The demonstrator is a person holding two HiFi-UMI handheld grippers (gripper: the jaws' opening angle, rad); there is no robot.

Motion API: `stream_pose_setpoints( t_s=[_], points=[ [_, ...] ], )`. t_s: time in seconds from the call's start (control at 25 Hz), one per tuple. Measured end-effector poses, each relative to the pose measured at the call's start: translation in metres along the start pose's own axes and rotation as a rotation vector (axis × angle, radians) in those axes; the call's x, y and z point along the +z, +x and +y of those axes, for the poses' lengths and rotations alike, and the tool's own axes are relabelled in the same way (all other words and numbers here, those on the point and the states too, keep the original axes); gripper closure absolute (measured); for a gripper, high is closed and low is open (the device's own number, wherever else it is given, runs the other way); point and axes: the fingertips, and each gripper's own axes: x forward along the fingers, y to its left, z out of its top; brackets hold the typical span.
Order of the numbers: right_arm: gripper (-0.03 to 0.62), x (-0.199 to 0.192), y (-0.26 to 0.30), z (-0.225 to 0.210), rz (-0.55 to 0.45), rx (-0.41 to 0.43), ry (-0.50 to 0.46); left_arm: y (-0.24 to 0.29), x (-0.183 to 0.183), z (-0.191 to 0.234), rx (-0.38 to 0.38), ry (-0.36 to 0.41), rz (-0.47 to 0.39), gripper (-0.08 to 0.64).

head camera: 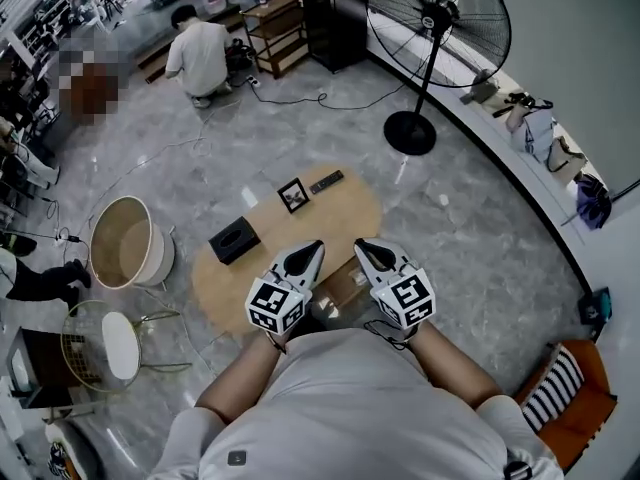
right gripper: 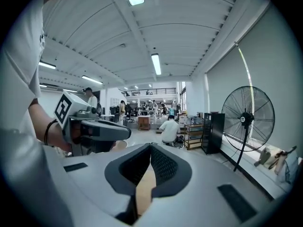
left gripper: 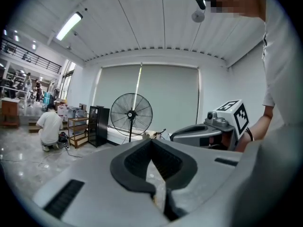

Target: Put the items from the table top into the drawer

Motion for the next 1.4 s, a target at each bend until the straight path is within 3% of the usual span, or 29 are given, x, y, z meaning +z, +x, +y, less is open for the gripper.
stream_pose_setpoints(
  t_s=[0.32,0.56,0.84,1.4],
  points=[
    [0.565,0.011,-0.042,0.011,-0.024,0.063,-0.025,-0.005,0.017,-0.046,0.041,0.034,-0.032,0.551],
    [0.565,0.013,-0.049,0.007,-0.029,0.063,-0.009,-0.008,0.024,-0.052,0.052,0.042,-0.039,0.551],
    [0.565,0.006,-0.026,-0.007,-0.005,0.046,0.002,-0.002,0.018,-0.020,0.071,0.015,-0.041,0.551],
    [0.565,0.015,0.071,-0.054,0.041,0.020,0.016,0.049,0.025,0.077,0.024,-0.013,-0.025,0.551]
  ],
)
